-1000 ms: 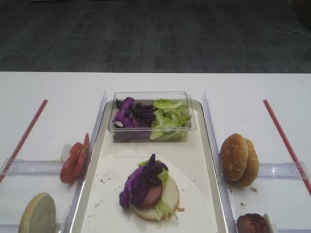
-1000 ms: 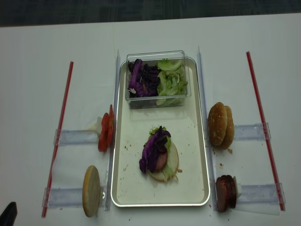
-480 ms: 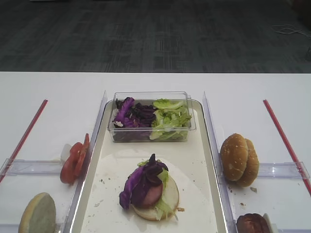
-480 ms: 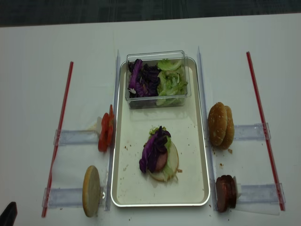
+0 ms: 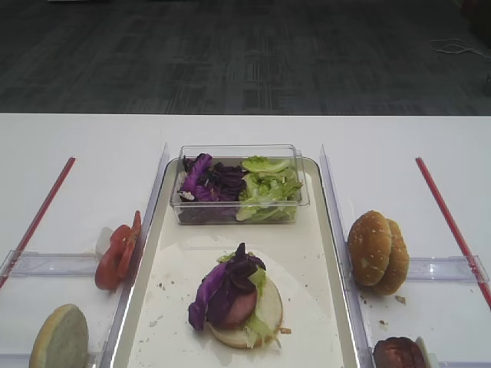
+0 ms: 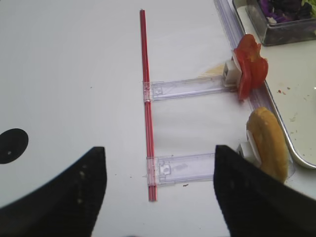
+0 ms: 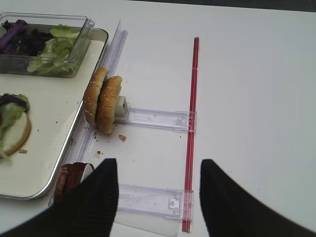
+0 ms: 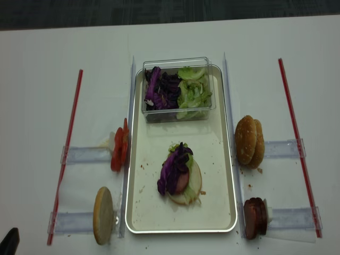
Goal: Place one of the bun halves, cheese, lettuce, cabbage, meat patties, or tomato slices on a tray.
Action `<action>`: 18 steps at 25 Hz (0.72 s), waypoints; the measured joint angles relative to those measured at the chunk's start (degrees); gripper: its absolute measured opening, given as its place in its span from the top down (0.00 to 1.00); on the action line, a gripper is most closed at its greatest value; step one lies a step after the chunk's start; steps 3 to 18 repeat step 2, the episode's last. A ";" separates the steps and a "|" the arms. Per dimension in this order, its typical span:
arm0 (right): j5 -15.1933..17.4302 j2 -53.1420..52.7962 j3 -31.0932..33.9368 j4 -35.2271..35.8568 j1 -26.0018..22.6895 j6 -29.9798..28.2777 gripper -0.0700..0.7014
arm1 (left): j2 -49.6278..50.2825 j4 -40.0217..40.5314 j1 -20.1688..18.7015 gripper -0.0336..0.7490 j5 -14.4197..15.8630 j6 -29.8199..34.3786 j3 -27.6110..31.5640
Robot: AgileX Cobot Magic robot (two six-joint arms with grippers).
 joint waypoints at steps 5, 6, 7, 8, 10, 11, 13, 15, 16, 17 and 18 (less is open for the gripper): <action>0.00 0.00 0.00 0.00 0.00 0.00 0.41 | 0.00 0.00 0.00 0.36 0.00 0.00 0.00; 0.00 0.00 0.00 0.00 0.00 0.00 0.41 | 0.00 0.00 0.00 0.36 0.00 0.00 0.00; 0.00 0.00 0.00 0.00 0.00 0.00 0.41 | 0.00 0.00 0.00 0.36 0.00 0.00 0.00; 0.00 0.00 0.00 0.00 0.00 0.00 0.41 | 0.00 0.00 0.00 0.36 0.00 0.00 0.00; 0.00 0.00 0.00 0.00 0.00 0.00 0.41 | 0.00 0.00 0.00 0.36 0.00 0.00 0.00; 0.00 0.00 0.00 0.00 0.00 0.00 0.41 | 0.00 0.00 0.00 0.36 0.00 0.00 0.00; 0.00 0.00 0.00 0.00 0.00 0.00 0.41 | 0.00 0.00 0.00 0.36 0.00 0.00 0.00; 0.00 0.00 0.00 0.00 0.00 0.00 0.41 | 0.00 0.00 0.00 0.36 0.00 0.00 0.00; 0.00 0.00 0.00 0.00 0.00 0.00 0.41 | 0.00 0.00 0.00 0.36 0.00 0.00 0.00; 0.00 0.00 0.00 0.00 0.00 0.00 0.41 | 0.00 0.00 0.00 0.36 0.00 0.00 0.00; 0.00 0.00 0.00 0.00 0.00 0.00 0.41 | 0.00 0.00 0.00 0.36 0.00 0.00 0.00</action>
